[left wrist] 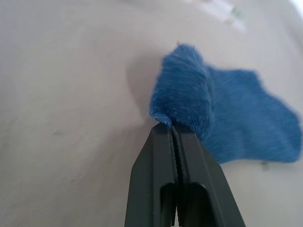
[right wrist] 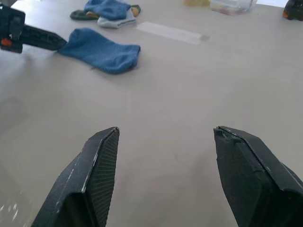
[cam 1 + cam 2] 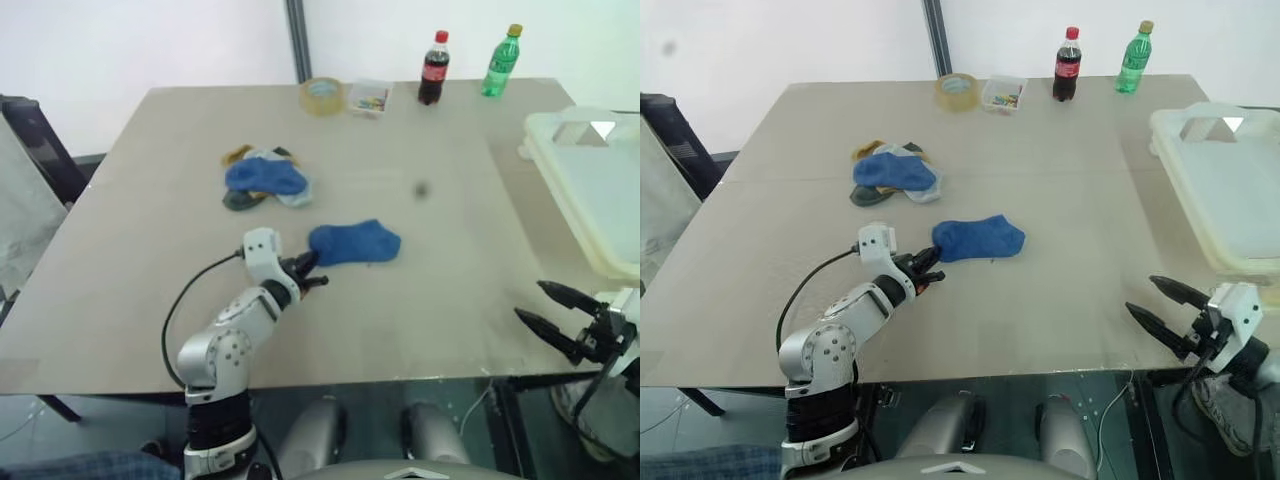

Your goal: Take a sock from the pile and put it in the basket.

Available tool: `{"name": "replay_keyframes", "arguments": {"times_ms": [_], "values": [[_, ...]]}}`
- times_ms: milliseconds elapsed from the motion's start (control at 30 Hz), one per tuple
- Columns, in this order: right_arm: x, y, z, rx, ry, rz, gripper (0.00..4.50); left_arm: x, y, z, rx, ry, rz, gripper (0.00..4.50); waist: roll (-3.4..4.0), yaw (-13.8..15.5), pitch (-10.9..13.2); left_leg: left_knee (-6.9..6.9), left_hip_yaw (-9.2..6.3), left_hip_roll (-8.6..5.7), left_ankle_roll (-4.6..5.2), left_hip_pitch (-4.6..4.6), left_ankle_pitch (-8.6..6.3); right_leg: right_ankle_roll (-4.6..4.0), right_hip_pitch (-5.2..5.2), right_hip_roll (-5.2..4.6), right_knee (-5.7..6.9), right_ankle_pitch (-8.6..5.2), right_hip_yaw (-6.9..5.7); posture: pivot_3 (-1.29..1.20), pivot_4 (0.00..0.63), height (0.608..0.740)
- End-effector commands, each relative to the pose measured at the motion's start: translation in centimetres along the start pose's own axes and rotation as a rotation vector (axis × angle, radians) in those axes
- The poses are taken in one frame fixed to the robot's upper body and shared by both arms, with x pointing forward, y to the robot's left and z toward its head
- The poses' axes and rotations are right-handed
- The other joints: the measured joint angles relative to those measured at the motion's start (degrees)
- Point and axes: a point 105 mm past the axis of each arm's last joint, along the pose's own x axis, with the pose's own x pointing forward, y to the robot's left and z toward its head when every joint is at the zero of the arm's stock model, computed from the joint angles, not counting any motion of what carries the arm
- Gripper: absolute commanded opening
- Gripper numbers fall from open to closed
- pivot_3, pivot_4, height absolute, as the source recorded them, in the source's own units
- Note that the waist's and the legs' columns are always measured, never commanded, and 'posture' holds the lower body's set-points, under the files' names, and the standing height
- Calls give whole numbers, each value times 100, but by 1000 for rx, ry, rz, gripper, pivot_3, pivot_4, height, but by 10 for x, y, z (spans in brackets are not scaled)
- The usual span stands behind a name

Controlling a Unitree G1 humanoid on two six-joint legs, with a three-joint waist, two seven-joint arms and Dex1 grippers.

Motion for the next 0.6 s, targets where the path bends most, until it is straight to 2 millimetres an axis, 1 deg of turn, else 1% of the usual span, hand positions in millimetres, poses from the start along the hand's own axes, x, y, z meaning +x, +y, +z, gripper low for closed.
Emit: {"name": "replay_keyframes", "arguments": {"times_ms": [33, 167, 233, 300, 367, 433, 500, 600], "values": [[37, 6, 15, 58, -33, 18, 3265, 2, 1, -9, 12, 31, 34, 33, 11, -13, -9, -1, 3, 1, -3, 3, 2, 0, 0, 1, 1, 0, 4, 0, 150, 740], [90, 17, 12, 225, 31, 20, 3265, 5, 5, -13, -31, 42, 59, 33, 15, -3, -14, -3, -2, 6, -6, 4, 3, -2, -1, 3, 4, 0, 0, 0, 150, 740], [115, 21, 8, 310, 83, 9, 3265, 7, 7, -15, -45, 47, 66, 33, 13, 7, -17, -4, -5, 3, -7, 2, 4, -2, -2, 1, 3, 0, -3, 0, 150, 740], [135, 29, 5, 358, 115, 18, 3265, 8, 8, -15, -38, 48, 66, 33, 12, 25, -19, -3, -4, -1, -7, 0, 4, -2, -2, -2, 2, 0, -2, 0, 150, 740], [151, 38, 1, 382, 149, 37, 3265, 9, 7, -16, -29, 49, 61, 33, 10, 37, -20, -3, -9, -5, -7, -3, 4, -2, -5, -3, -1, 0, -8, 0, 150, 740], [162, 45, -3, 423, 173, 51, 3265, 9, 6, -16, -23, 51, 56, 33, 10, 14, -21, -4, -8, -5, -7, -3, 4, -2, -8, -3, -1, 0, -7, 0, 150, 740], [170, 49, -5, 465, 190, 59, 3265, 10, 6, -16, -15, 51, 55, 33, 11, -10, -23, -4, -8, -5, -7, -3, 4, -2, -9, -2, 0, 0, -7, 0, 150, 740], [181, 51, -3, 476, 190, 66, 3265, 11, 5, -17, -6, 52, 51, 33, 13, -26, -37, -4, -5, -2, -6, 5, 4, -2, -7, 2, 5, 1, -3, 0, 150, 740]]}}
